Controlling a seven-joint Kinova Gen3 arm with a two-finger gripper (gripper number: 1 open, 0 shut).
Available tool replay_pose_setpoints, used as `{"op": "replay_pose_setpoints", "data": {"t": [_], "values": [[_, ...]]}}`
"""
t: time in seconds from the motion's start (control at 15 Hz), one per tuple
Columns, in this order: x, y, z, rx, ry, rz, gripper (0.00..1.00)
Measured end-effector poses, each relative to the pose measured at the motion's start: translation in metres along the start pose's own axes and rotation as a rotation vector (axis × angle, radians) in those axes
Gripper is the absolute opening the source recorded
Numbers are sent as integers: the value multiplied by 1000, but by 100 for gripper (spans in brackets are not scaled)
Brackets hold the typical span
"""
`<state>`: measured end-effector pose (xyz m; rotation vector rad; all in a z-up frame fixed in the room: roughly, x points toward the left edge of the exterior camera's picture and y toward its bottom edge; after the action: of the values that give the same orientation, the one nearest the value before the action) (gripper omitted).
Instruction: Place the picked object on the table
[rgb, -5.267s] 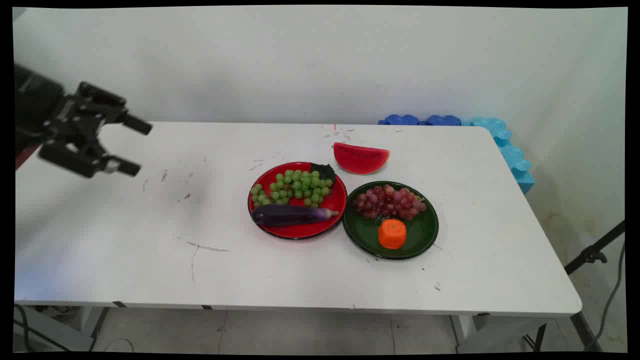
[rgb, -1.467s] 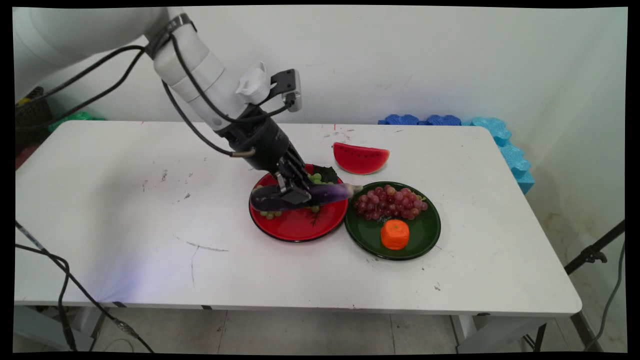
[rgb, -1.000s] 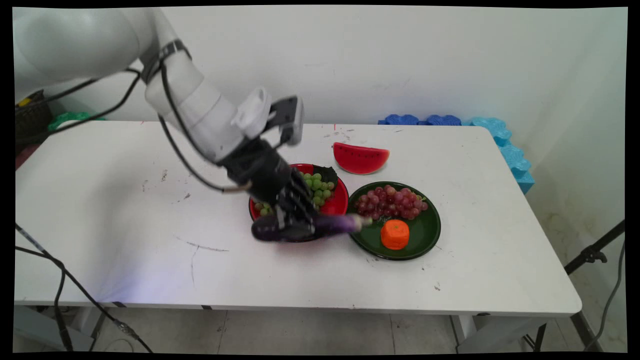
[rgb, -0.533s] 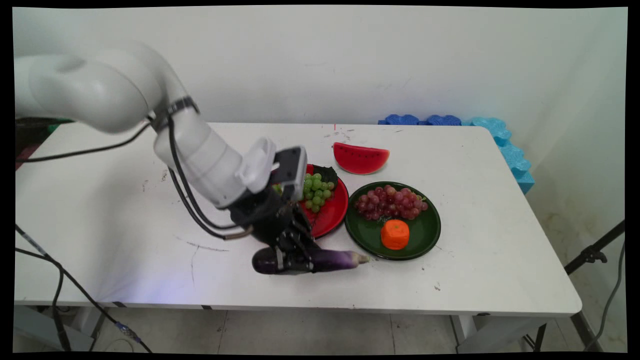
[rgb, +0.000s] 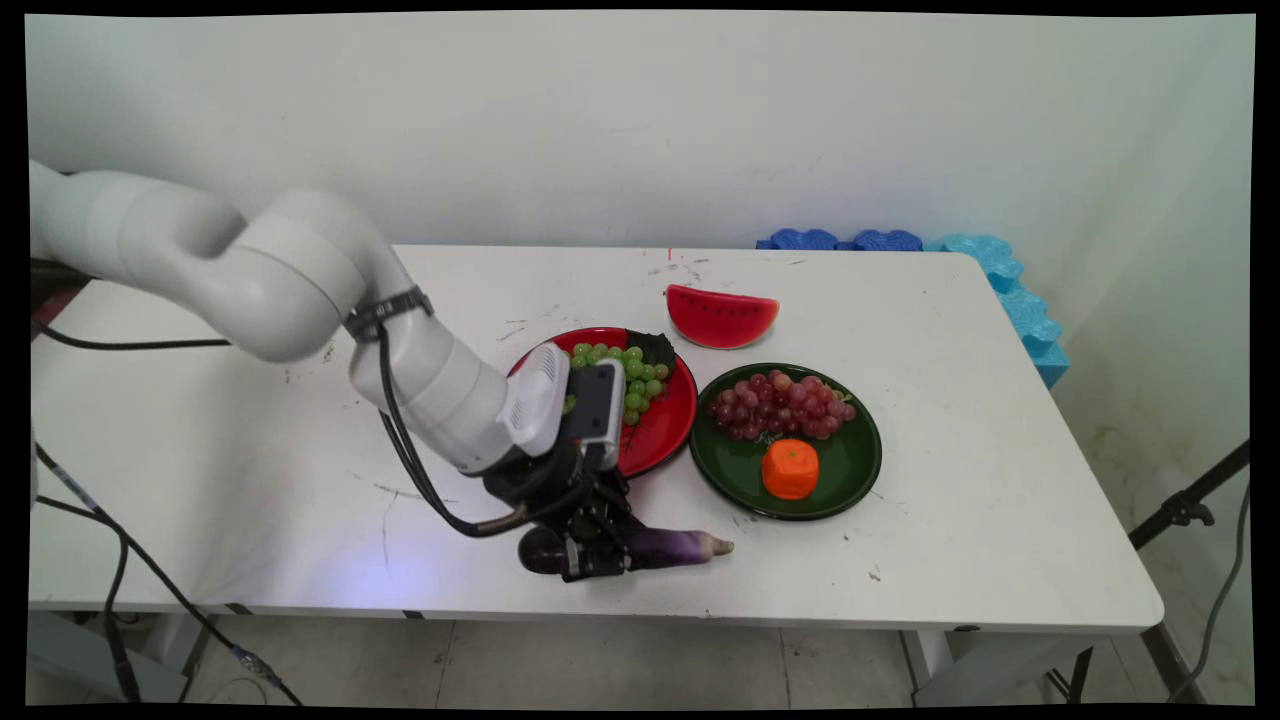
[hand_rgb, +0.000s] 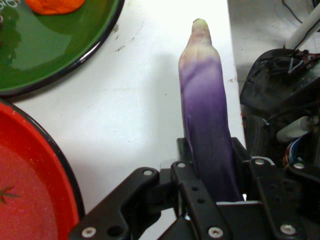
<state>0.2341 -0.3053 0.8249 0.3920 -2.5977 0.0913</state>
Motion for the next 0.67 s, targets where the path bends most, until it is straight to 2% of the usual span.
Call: {"op": "replay_pose_setpoints", "data": {"t": [0.53, 0.6, 0.67], "values": [[-11, -1, 27, 32, -3, 7, 0], [-12, -1, 29, 33, -3, 5, 100], [-13, -1, 30, 34, -2, 5, 100]]}}
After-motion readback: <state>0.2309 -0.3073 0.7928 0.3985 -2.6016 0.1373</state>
